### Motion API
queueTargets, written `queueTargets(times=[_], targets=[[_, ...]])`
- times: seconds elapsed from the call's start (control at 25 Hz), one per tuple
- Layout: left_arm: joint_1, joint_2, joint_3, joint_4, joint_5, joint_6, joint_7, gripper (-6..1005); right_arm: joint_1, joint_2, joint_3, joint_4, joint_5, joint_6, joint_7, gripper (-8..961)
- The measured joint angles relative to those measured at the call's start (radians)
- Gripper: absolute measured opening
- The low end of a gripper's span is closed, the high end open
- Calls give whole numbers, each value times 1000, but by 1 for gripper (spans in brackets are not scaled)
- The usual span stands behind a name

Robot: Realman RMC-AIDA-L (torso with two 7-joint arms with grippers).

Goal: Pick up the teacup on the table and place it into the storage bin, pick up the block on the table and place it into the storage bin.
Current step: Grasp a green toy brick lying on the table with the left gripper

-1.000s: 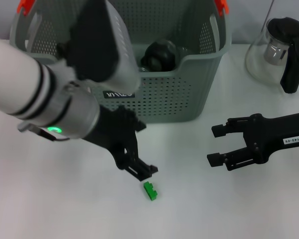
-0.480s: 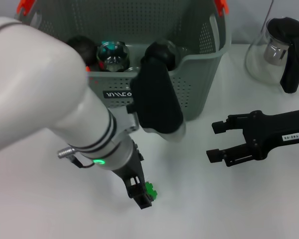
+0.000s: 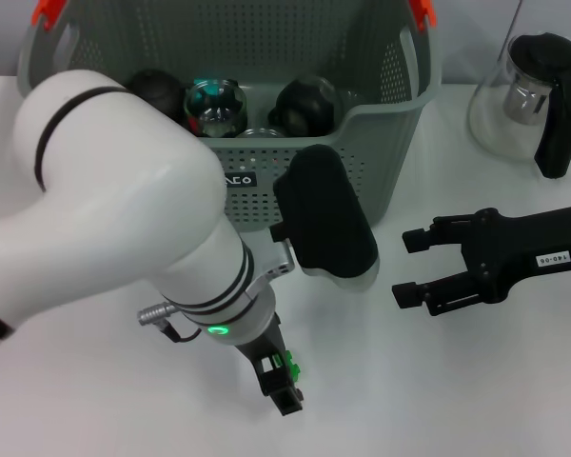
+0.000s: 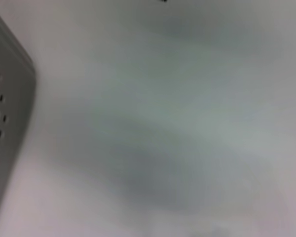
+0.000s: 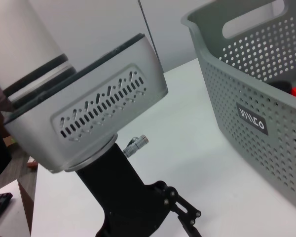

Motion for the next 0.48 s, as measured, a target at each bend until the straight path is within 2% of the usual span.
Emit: queueTargets(times=[0.48], targets=[[-14,0,35,-23,-1,-43,-95,923,0,2,-1,2,0,7,0,945]])
